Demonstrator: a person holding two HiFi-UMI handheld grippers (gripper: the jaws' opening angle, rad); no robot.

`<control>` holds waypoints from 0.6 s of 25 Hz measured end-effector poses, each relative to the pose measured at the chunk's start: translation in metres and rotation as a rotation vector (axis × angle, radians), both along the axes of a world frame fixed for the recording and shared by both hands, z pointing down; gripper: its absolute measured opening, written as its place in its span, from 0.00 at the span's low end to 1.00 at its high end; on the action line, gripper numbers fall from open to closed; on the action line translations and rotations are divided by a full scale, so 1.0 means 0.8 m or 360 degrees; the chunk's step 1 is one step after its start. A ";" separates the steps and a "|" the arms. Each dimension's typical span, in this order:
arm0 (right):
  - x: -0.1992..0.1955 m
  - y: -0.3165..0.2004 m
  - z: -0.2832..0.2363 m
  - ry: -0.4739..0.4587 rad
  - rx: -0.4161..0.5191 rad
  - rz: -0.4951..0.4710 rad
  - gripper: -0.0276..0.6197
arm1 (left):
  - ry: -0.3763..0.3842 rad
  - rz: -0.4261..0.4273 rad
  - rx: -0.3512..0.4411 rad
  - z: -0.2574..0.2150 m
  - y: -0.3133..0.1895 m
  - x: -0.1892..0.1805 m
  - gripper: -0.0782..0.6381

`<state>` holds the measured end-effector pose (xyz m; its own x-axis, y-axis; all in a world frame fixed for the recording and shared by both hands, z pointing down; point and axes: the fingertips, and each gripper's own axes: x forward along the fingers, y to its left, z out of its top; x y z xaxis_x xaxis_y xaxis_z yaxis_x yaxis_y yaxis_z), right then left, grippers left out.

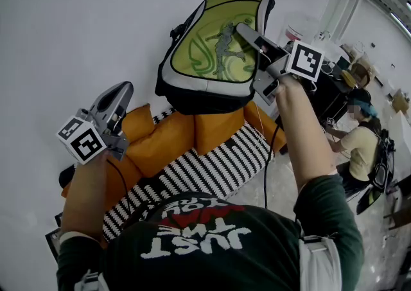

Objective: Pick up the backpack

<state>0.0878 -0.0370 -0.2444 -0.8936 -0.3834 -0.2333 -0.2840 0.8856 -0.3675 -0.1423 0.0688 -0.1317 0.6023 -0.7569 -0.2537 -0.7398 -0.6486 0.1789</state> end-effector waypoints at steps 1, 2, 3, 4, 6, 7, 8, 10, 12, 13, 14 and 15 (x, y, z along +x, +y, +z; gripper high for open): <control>0.000 0.000 0.000 0.0005 0.0001 0.0001 0.11 | -0.0001 0.0000 0.0000 0.000 0.000 0.000 0.12; 0.000 0.000 0.000 0.0010 0.0002 0.0003 0.11 | -0.0002 0.0000 0.0000 0.000 0.000 0.000 0.12; 0.000 0.000 0.000 0.0014 0.0004 0.0004 0.11 | -0.0002 0.0000 0.0000 -0.001 0.000 0.000 0.12; 0.000 0.000 0.000 0.0017 0.0006 0.0005 0.11 | -0.0001 0.0001 0.0000 -0.001 0.000 0.000 0.12; 0.000 0.000 -0.001 0.0018 0.0011 0.0003 0.11 | 0.0000 0.0000 0.0001 -0.001 0.000 0.000 0.12; 0.000 0.000 -0.001 0.0016 0.0008 0.0003 0.11 | -0.0001 0.0000 0.0000 0.000 0.000 -0.001 0.12; 0.000 0.000 0.000 0.0015 0.0005 0.0004 0.11 | -0.0002 0.0000 0.0000 0.000 0.000 -0.001 0.12; 0.000 -0.001 0.000 0.0016 0.0004 0.0004 0.11 | -0.0004 -0.0001 0.0000 0.000 -0.001 -0.001 0.12; 0.000 -0.001 0.000 0.0018 0.0003 0.0003 0.11 | -0.0002 -0.0001 0.0000 -0.001 -0.001 -0.001 0.12; -0.001 0.000 -0.001 0.0020 0.0004 0.0000 0.11 | 0.0000 0.0001 -0.0001 -0.001 -0.001 -0.001 0.12; -0.001 0.001 -0.001 0.0021 0.0005 -0.0004 0.11 | 0.0000 0.0003 -0.0001 -0.002 0.000 0.000 0.12; -0.001 0.001 -0.002 0.0022 0.0006 -0.0009 0.11 | -0.0001 0.0005 -0.0002 -0.002 0.000 0.000 0.12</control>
